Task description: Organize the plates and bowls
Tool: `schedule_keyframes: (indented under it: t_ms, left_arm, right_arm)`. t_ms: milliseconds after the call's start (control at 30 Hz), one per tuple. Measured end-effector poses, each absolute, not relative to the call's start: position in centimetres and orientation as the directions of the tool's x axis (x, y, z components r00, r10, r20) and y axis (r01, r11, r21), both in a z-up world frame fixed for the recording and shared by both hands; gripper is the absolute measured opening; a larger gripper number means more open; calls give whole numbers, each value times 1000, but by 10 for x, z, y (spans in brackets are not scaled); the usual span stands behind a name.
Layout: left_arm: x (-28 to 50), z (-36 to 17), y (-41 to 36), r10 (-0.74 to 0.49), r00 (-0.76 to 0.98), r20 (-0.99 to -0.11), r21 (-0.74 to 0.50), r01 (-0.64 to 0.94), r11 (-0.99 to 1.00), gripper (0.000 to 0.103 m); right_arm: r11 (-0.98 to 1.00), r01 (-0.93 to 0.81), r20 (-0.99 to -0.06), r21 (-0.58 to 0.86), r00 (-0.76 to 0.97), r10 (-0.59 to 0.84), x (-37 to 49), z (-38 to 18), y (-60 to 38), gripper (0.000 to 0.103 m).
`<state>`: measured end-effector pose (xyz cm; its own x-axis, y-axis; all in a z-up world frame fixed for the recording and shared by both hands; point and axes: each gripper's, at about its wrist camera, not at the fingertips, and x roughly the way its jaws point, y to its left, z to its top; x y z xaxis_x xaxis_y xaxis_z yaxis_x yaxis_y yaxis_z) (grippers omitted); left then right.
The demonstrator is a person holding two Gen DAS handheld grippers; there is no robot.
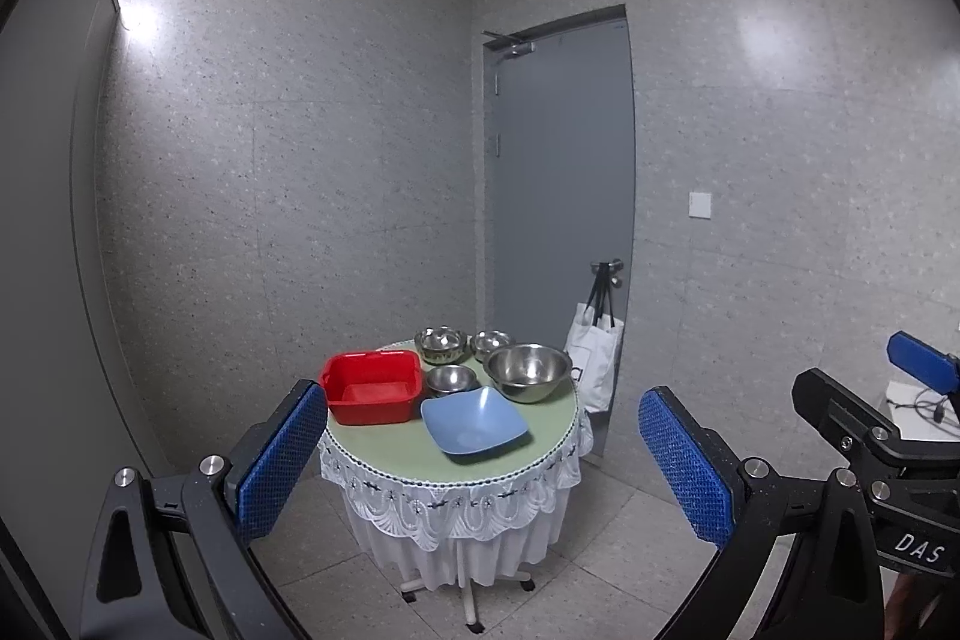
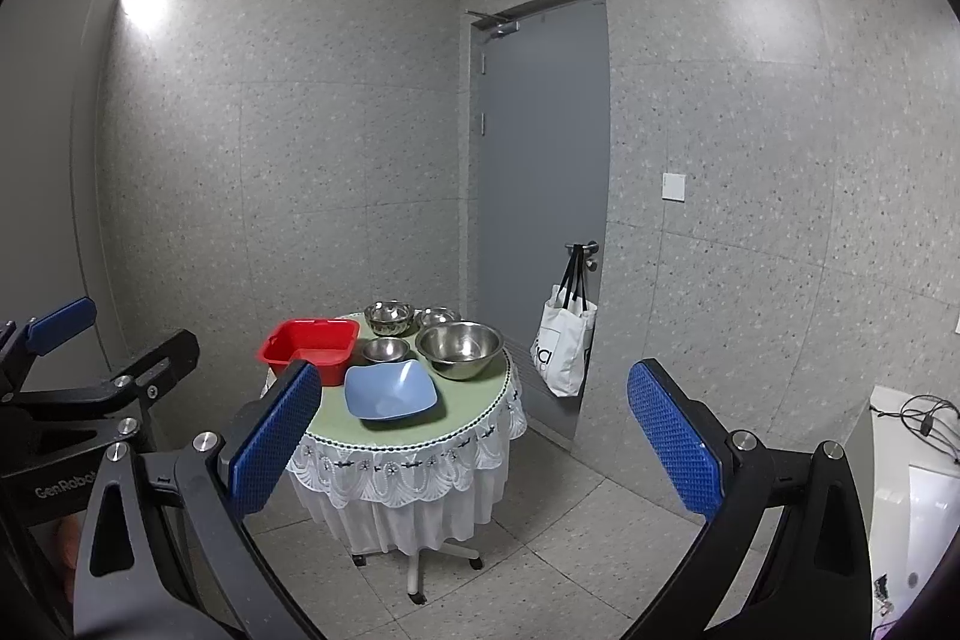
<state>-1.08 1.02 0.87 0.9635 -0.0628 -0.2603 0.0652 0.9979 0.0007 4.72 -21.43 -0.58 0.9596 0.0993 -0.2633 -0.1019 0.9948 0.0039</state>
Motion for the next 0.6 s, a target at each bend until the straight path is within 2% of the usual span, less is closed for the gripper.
schedule_keyframes:
  t_ms: [600]
  left_arm:
    - [-13, 6, 4, -54, 965, -256, 13, 59, 998, 103]
  right_arm:
    - [993, -114, -268, 26, 956, 117, 56, -4, -218, 103]
